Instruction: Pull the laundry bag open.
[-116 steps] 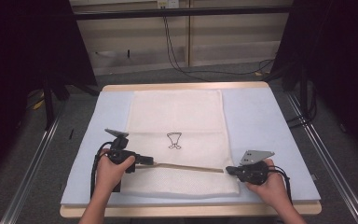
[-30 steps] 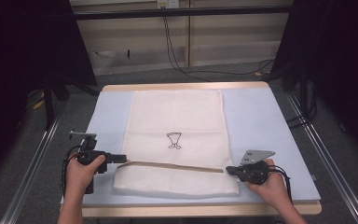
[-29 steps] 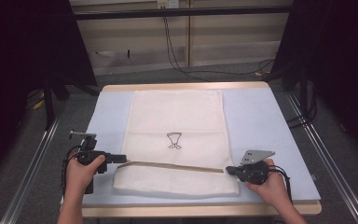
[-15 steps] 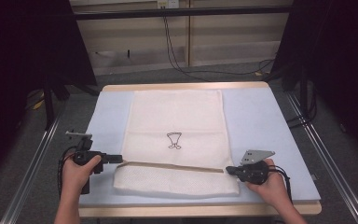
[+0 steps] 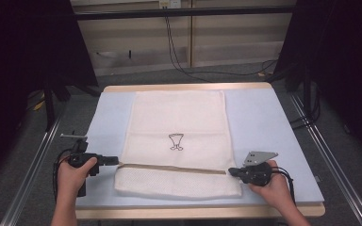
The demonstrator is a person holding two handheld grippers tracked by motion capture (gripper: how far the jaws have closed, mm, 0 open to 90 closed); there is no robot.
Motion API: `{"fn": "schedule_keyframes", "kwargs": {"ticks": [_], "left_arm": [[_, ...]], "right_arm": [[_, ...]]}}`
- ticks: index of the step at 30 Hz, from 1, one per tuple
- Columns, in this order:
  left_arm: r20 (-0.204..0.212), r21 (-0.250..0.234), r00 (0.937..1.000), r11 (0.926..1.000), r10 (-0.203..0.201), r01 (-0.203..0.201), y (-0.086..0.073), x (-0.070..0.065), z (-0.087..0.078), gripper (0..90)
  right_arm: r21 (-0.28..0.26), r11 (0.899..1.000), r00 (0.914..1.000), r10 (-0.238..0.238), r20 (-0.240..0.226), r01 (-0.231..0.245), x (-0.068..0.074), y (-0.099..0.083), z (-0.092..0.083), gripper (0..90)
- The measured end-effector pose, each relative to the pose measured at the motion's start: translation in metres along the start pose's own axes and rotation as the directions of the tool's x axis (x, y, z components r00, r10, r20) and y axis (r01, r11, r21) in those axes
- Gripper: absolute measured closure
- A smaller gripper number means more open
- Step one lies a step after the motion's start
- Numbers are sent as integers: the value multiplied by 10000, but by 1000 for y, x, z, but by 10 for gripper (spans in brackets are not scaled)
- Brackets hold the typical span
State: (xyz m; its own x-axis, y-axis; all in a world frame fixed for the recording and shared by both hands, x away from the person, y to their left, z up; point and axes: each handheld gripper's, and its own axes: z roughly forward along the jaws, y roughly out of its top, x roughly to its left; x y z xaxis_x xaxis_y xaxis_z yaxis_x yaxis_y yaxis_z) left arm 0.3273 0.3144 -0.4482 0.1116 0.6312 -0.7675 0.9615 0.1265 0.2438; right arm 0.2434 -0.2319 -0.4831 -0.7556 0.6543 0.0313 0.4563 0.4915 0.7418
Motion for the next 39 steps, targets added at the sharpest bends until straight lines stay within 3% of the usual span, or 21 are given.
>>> {"fn": "schedule_keyframes", "kwargs": {"ticks": [9, 10, 11, 13, 14, 16, 25, 29, 31, 33, 35, 37, 38, 39], "left_arm": [[-122, -101, 9999, 9999, -9, 8, 0, 5, -6, 874], [-74, -172, 9998, 9997, -170, 168, 0, 6, -7, 874], [-105, -37, 9999, 10000, 76, -76, 0, 8, -8, 874], [-110, -235, 9996, 9994, -275, 273, 0, 8, -9, 874], [-176, -180, 9998, 9998, -40, 37, 0, 11, -10, 874], [-110, -304, 9996, 9992, -269, 265, 0, 11, -11, 874], [-171, -306, 9992, 9989, -358, 353, -2, 17, -14, 873], [-463, -129, 9987, 9997, -208, 202, -2, 17, -13, 873], [-512, -228, 9980, 9991, -373, 361, -2, 16, -12, 873], [-649, -42, 9978, 9999, -106, 104, -2, 17, -13, 872], [-683, -86, 9976, 9999, -120, 115, -3, 17, -12, 871], [-1799, -406, 9836, 9992, -103, 30, -3, 16, -16, 900], [-1683, -573, 9856, 9983, -160, 64, -3, 17, -20, 900], [-1184, -637, 9929, 9980, -108, 33, -4, 18, -23, 900]], "right_arm": [[6, 10000, 10000, 7, -2, -7, 0, 0, 0, 900], [7, 10000, 10000, 6, -2, -6, 0, 0, 0, 900], [10, 10000, 10000, 9, -10, -9, 0, 0, 0, 900], [10, 10000, 10000, 7, -11, -7, 0, 0, 0, 900], [14, 10000, 10000, -8, -20, 8, 0, 0, 0, 900], [3, 10000, 10000, 20, -10, -20, 0, 0, 0, 900], [5, 10000, 10000, 22, -7, -22, 0, 0, 0, 900], [14, 10000, 10000, 19, -10, -19, 0, 0, 0, 900], [15, 10000, 10000, 28, -14, -28, 0, 0, 0, 900], [27, 10000, 10000, 56, -36, -56, 0, 0, 0, 900], [22, 10000, 10000, 51, -74, -51, -1, 0, 0, 900], [19, 10000, 10000, 35, -60, -35, -1, 0, 0, 900], [7, 10000, 10000, 34, -63, -34, -1, 0, 0, 900], [-14, 10000, 10000, 45, -40, -45, -1, 0, 0, 900]]}}
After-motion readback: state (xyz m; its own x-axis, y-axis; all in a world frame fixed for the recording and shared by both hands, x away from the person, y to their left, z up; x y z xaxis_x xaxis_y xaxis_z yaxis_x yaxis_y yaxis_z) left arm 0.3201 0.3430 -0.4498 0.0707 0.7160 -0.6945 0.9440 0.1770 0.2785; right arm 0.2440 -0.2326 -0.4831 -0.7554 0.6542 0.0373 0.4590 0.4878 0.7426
